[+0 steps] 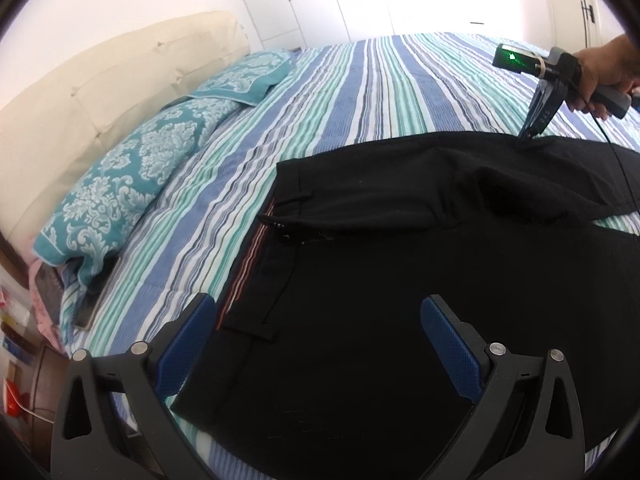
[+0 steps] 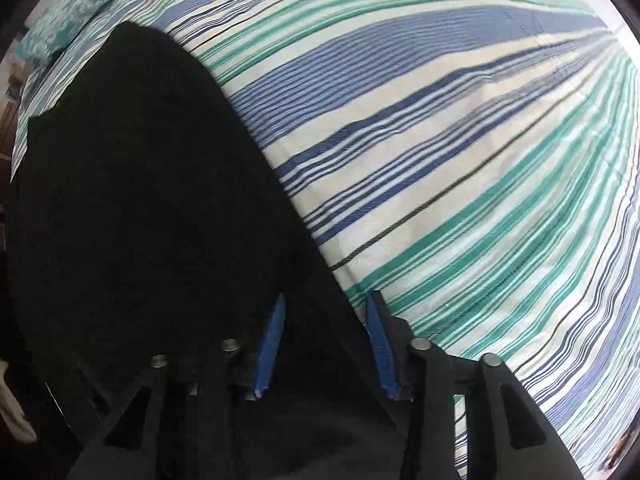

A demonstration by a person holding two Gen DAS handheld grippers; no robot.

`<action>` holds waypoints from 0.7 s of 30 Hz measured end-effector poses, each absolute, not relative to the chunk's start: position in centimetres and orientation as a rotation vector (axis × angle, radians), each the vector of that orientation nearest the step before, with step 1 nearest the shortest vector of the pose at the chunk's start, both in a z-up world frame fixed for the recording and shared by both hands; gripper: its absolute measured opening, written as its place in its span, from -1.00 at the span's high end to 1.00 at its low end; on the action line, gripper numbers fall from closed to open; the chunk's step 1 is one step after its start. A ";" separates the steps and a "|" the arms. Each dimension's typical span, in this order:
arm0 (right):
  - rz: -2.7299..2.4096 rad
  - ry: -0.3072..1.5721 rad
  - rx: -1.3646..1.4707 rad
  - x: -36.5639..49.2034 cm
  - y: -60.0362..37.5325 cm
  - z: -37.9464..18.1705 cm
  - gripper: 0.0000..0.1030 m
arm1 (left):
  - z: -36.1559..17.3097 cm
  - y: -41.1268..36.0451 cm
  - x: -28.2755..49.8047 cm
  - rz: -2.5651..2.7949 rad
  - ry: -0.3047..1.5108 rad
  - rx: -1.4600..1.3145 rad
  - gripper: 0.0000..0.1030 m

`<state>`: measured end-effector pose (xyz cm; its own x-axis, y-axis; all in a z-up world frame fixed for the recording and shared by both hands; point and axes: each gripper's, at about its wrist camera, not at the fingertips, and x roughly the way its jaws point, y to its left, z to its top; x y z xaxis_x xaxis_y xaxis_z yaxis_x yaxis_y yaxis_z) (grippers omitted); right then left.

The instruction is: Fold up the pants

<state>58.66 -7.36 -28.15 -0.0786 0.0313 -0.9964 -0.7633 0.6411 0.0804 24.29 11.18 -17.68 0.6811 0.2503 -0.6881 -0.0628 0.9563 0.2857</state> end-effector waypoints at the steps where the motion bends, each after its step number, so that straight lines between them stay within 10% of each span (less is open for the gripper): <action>1: 0.753 1.509 -0.681 58.2 -7.2 -27.9 0.82 | -17.7 11.1 24.4 0.176 0.806 0.250 -0.99; 7: 0.592 1.235 -1.052 56.5 -5.0 -28.1 0.77 | -17.7 10.3 24.9 0.176 0.810 0.231 -0.99; 13: 0.556 1.240 -0.727 58.0 -9.8 -24.0 -0.18 | -18.0 9.1 24.9 0.162 0.807 0.265 -0.99; 21: 0.247 1.423 -0.489 59.5 -30.1 -20.2 -0.18 | -18.6 7.2 25.3 0.139 0.814 0.298 -0.99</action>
